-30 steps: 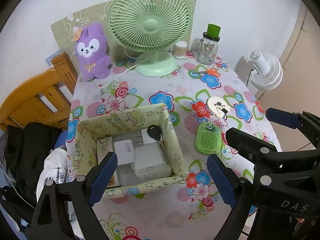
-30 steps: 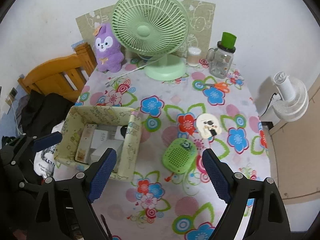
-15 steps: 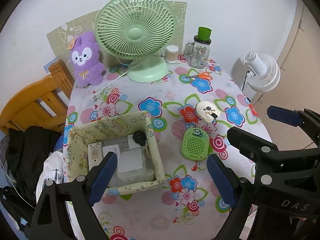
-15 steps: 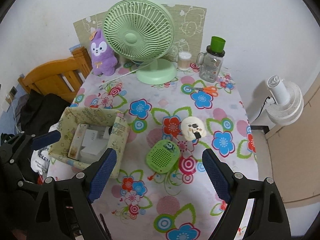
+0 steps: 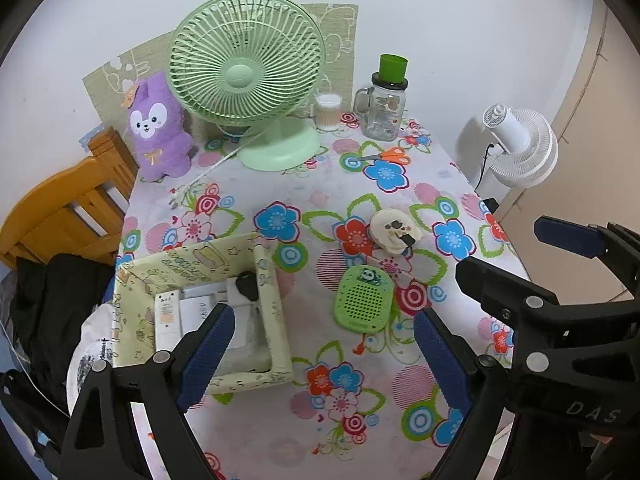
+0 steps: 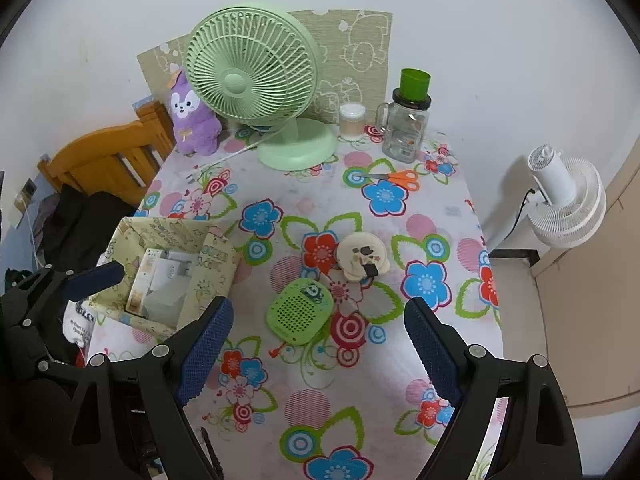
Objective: Organize rigid objects
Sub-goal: 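Withdraw both tools from the box back over the table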
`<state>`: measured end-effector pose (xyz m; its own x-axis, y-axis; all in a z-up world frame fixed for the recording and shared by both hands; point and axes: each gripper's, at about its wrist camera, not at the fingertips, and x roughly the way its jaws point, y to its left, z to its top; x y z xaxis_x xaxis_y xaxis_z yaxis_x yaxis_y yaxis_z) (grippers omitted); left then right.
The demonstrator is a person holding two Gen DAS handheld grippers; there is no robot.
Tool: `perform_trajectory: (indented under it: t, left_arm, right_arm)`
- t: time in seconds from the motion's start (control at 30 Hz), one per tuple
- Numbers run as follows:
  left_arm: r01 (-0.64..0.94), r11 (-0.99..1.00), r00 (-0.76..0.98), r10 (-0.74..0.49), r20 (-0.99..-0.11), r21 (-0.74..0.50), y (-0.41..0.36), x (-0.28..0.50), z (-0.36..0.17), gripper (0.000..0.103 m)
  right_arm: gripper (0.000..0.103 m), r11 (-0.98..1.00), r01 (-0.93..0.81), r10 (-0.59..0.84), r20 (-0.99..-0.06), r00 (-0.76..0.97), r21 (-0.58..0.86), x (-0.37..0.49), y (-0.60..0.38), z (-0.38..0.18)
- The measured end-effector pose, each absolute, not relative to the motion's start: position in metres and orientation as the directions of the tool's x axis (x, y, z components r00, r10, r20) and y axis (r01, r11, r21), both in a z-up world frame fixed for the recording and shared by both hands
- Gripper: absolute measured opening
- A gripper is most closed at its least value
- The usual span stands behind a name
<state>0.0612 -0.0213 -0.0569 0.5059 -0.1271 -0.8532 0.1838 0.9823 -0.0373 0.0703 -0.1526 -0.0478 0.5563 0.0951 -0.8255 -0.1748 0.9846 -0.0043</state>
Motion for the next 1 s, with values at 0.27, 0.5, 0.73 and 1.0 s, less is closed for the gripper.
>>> perform_trajectory:
  t: [0.27, 0.5, 0.73, 1.0]
  left_arm:
    - [0.183, 0.983, 0.498, -0.116, -0.859, -0.027, -0.047, 0.066, -0.065, 0.092]
    - [0.175, 0.983, 0.488, -0.129, -0.863, -0.048, -0.066, 0.071, -0.073, 0.092]
    - [0.142, 0.987, 0.477, -0.137, -0.868, -0.078, -0.076, 0.079, -0.083, 0.092]
    - [0.117, 0.99, 0.453, -0.119, -0.884, -0.073, -0.087, 0.088, -0.105, 0.092]
  right_arm:
    - [0.089, 0.98, -0.199, 0.088, -0.824, 0.56, -0.03, 0.073, -0.174, -0.052]
    - [0.089, 0.976, -0.213, 0.086, -0.83, 0.551, -0.04, 0.081, -0.195, -0.058]
    - [0.089, 0.972, -0.234, 0.15, -0.821, 0.551, 0.021, 0.089, -0.213, -0.068]
    - [0.089, 0.96, -0.278, 0.168, -0.836, 0.523, 0.019, 0.101, -0.222, -0.087]
